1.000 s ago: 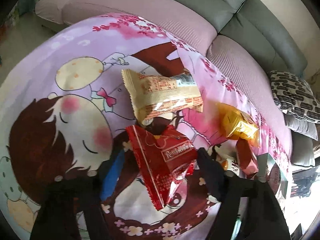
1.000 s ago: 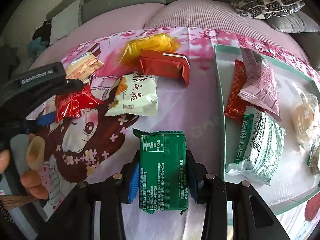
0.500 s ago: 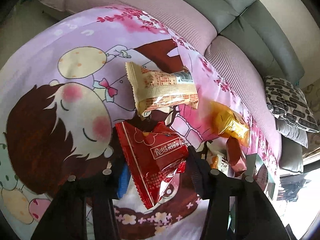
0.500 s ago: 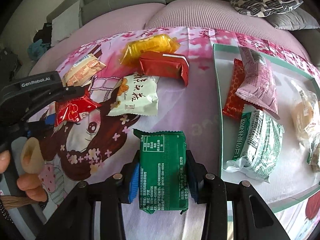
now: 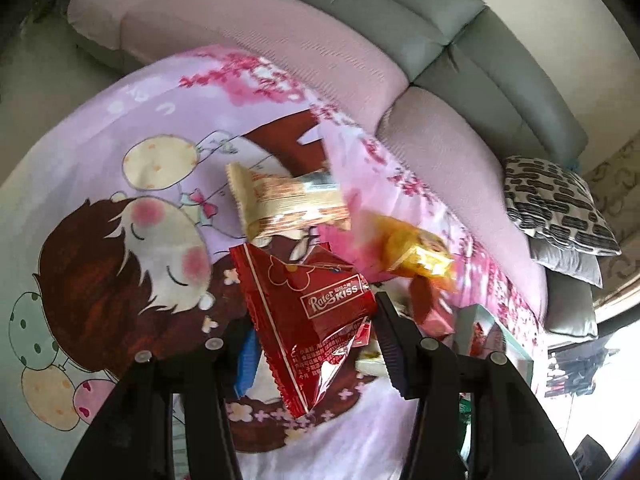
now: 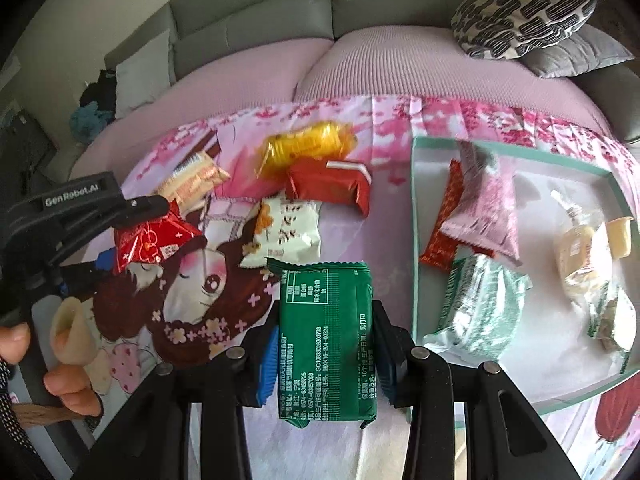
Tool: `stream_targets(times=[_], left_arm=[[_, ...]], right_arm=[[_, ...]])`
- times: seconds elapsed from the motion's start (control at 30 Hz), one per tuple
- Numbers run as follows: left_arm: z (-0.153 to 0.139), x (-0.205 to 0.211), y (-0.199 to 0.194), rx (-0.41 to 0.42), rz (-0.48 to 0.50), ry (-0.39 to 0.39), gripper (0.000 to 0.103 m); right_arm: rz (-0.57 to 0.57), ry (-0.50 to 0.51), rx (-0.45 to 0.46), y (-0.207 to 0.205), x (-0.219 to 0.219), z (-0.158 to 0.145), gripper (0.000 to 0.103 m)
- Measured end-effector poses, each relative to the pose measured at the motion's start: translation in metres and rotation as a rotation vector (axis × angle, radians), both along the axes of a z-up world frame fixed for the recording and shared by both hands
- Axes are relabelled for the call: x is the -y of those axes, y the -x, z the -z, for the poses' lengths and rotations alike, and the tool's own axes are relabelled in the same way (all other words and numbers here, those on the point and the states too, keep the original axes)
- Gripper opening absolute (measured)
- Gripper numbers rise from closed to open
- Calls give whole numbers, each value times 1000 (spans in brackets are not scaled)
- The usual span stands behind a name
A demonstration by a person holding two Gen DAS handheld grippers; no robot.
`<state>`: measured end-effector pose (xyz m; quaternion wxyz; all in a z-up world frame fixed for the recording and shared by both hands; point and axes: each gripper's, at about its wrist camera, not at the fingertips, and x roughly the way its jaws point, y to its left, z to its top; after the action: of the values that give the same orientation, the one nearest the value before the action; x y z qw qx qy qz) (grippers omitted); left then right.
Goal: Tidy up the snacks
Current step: 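Carry the dark green pack and red Rotes Kiss pack toward the tray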
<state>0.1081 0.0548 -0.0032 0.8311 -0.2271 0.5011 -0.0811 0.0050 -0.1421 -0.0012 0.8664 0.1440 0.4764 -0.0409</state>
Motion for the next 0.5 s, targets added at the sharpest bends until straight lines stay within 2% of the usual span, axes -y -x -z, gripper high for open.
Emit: stream_targets(times=[0.37,0.5], left_arm=[[-29,63,14,76,187,47,53],[-36,96,17,100,276,25,53]], right_arm=[[139,-27,75,17,60,-30,42],[214,-34,103,26,91,-40,42]])
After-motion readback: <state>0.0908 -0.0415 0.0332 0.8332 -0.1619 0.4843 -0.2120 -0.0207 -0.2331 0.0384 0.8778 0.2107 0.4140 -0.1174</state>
